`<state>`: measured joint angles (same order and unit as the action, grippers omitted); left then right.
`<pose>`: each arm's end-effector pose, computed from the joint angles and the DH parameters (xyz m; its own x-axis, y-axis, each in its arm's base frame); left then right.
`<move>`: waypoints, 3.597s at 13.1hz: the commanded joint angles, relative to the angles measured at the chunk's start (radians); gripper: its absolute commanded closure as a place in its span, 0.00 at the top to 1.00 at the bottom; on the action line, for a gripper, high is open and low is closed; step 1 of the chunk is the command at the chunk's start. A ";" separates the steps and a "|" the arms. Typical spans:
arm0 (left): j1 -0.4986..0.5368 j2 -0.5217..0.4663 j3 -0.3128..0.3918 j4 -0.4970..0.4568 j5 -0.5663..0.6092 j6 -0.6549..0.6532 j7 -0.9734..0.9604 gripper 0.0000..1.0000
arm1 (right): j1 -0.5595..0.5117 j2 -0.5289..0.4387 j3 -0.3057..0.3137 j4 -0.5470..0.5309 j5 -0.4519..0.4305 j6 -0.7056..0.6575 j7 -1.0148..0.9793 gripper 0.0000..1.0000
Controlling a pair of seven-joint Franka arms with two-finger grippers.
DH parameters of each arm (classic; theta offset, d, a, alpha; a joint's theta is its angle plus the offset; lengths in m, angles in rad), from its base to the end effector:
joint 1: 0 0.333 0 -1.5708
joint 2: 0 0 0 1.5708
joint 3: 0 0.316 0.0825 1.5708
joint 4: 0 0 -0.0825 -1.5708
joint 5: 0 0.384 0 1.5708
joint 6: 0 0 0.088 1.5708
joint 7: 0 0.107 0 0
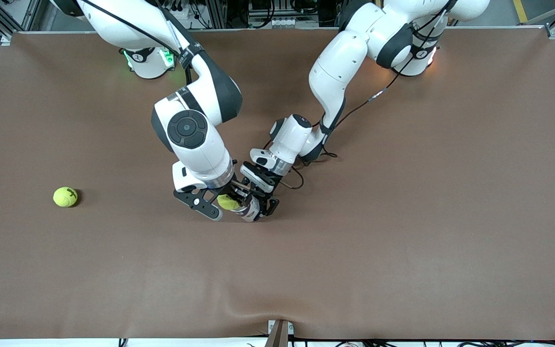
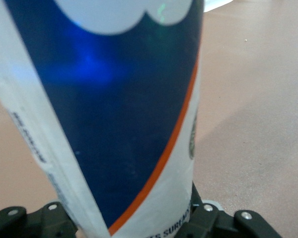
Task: Insert tennis ball vertically with right arm
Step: 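Carry the ball over the can opening with the right gripper, then drop the ball into the can and raise the right gripper, then reach the right gripper to the second tennis ball and grasp it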
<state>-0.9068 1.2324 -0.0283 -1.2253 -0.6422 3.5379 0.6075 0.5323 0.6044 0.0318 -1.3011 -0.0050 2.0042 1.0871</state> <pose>0.5098 -0.5529 0.1246 0.3408 -0.4126 0.8448 -0.6563 -0.7478 -0.1005 0.6244 0.3884 0.4003 0.8627 -0.5046 0.0341 -0.4999 -0.8610 -0.0937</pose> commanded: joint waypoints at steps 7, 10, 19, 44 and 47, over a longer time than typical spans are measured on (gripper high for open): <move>-0.001 0.001 0.005 -0.017 -0.010 0.015 0.009 0.78 | 0.025 0.014 -0.007 0.025 0.002 -0.038 0.014 0.00; -0.001 0.001 0.005 -0.017 -0.010 0.015 0.009 0.80 | 0.026 0.014 -0.007 0.023 0.002 -0.044 0.016 0.10; -0.001 0.001 0.005 -0.017 -0.008 0.015 0.009 0.80 | 0.011 -0.001 -0.009 0.028 0.005 -0.094 0.116 1.00; -0.004 -0.117 0.002 -0.174 -0.025 0.015 -0.014 1.00 | -0.784 -0.247 -0.013 -0.345 -0.138 -0.181 -1.217 1.00; -0.001 -0.119 0.002 -0.172 -0.024 0.015 -0.014 1.00 | -0.836 -0.229 -0.015 -0.483 -0.141 0.052 -1.265 1.00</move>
<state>-0.9042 1.1511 -0.0272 -1.3530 -0.6436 3.5442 0.5969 -0.2685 0.3857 -0.0006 -1.6938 -0.1260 1.9519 -0.1544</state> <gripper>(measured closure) 0.000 0.000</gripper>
